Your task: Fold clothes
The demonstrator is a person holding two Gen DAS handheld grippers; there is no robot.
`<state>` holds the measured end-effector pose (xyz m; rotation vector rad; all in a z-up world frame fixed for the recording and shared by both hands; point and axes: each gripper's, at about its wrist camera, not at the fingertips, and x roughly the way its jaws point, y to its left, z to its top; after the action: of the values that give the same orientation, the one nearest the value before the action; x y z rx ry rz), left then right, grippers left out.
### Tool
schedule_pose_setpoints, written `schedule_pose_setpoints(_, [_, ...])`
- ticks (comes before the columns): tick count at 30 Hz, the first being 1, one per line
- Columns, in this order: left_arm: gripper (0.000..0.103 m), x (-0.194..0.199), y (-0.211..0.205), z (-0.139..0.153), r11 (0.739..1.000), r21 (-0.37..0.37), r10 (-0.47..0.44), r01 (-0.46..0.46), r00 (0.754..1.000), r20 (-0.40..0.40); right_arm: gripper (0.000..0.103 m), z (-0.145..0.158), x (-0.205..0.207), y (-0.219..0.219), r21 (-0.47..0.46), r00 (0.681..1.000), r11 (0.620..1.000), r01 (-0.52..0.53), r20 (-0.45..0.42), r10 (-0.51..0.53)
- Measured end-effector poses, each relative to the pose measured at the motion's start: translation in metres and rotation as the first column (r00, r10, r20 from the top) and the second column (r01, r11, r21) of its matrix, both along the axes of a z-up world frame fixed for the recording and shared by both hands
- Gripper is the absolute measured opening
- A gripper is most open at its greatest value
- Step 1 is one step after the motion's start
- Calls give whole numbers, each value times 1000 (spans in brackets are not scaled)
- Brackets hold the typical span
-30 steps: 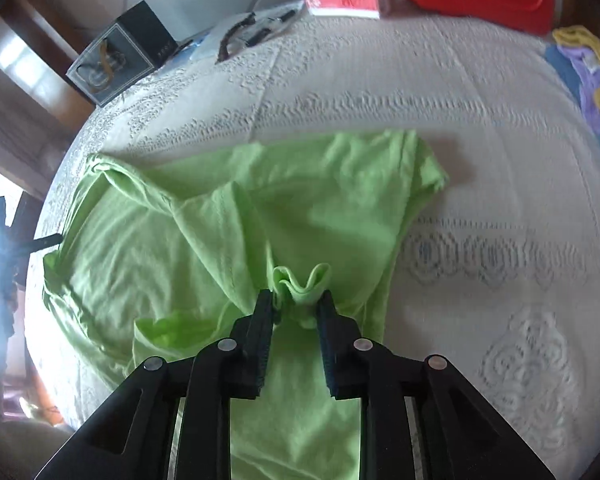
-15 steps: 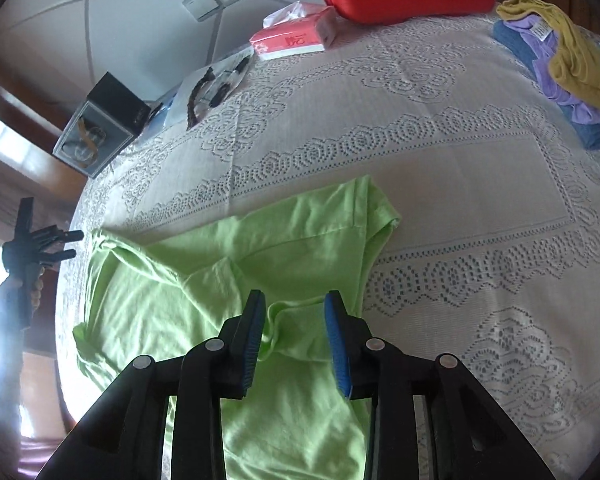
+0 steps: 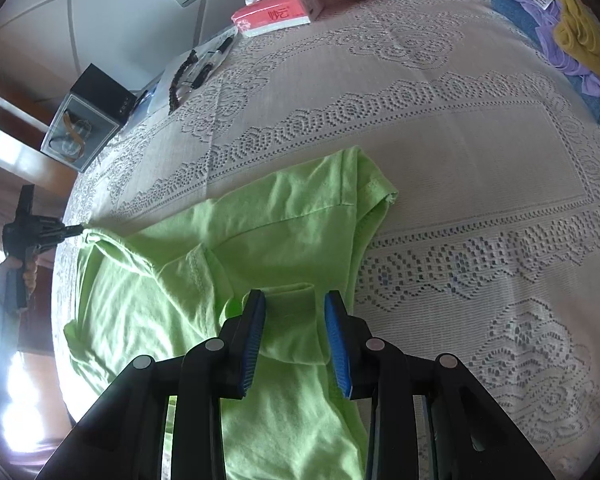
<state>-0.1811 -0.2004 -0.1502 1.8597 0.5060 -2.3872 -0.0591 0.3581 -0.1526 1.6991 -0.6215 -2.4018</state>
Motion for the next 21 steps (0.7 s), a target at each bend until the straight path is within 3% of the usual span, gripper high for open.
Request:
schedule_pose_setpoints(4, [1,78,-8,37,998,31,-46,50,990,-130,31,3,8,3,-5,1000,1000,5,-10,-5])
schedule_pose_setpoints(6, [1,115,-7,35,995,38,-85,89,992,-97,32,3,12,3,-1,1000,1000,6,-4,-6])
schedule_pose_setpoints(9, [1,148,-11,20,994,33,-106,105,994,23,32,1,14,3,6,1000,1000,2,10,-2])
schedule_pose_setpoints(13, [2,148,-22,30,997,1,-77,77,997,-4,32,8,10,2,18,1000,1000,-2,5,2])
schedule_pose_setpoints(14, [12,139,-22,29,997,-7,-73,73,997,-10,33,11,7,2,17,1000,1000,2,-1,-2])
schedule_pose_setpoints(16, [55,123,-23,27,998,-22,-64,63,998,-20,41,17,-1,3,24,1000,1000,14,-11,-13])
schedule_pose_setpoints(17, [88,112,-22,22,998,-29,-61,60,998,-15,45,20,-6,3,33,1000,999,23,-13,-23])
schedule_pose_setpoints(18, [91,102,-21,16,997,-41,-59,58,998,-13,56,22,-11,5,44,999,998,38,-12,-37])
schedule_pose_setpoints(21, [91,78,-14,-1,995,-72,-62,62,998,15,59,27,-28,15,55,997,995,79,-2,-79])
